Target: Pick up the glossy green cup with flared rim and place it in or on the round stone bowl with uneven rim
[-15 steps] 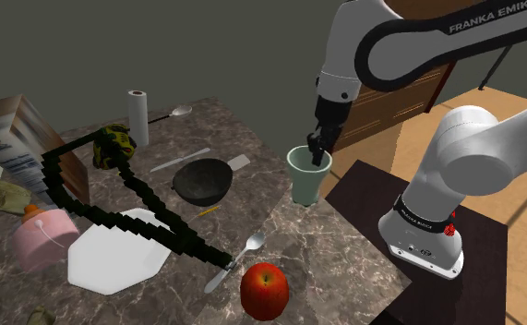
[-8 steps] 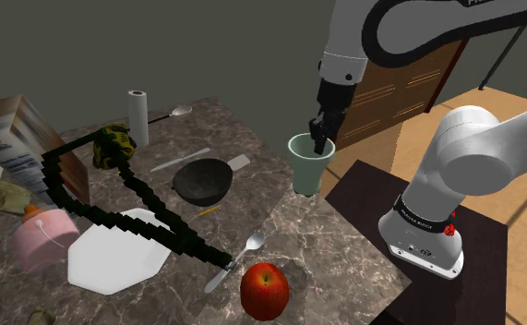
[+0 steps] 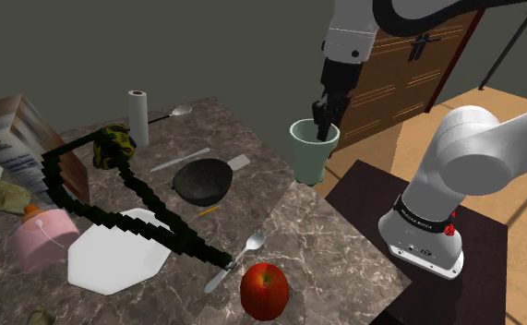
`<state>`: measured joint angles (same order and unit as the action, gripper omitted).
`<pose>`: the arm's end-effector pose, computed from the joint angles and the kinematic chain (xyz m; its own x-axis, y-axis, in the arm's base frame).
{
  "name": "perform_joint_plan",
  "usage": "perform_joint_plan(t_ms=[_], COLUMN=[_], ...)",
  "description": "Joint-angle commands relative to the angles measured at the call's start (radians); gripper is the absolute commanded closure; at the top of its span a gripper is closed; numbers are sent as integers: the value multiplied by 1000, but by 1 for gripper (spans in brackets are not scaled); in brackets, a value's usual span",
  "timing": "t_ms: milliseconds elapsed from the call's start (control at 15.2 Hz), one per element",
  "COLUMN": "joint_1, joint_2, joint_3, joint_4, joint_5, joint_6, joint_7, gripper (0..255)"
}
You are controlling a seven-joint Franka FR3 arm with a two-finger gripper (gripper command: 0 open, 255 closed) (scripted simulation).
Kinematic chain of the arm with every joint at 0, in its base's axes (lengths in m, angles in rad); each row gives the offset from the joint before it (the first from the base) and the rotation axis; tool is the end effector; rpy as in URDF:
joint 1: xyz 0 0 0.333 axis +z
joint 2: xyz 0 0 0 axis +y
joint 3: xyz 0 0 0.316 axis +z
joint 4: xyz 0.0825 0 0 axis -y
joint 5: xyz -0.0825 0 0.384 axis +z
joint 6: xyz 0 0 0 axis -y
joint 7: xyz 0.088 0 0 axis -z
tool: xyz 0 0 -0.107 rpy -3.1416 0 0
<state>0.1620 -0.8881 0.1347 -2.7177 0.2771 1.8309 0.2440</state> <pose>0.2710 0.1061 0.4696 0.9969 -0.0649 -0.0443 -0.0711 -0.9851 -0.1564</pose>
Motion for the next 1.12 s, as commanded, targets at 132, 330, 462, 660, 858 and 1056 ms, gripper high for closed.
perform_joint_plan(t_ms=[132,330,462,660,858,1056], joint_1=[-4,-9,-13,-20,-26,-30], joint_2=[96,232,318,442,562,681], joint_3=[13,37,53,74,95,113], joint_4=[80,181,253,366,487,618], joint_5=[2,5,2,-9,-27,-52], joint_6=[19,58,76,92,95,88], joint_7=[10,27,40,64,93,125], gripper=[255,255,255,255,255,255])
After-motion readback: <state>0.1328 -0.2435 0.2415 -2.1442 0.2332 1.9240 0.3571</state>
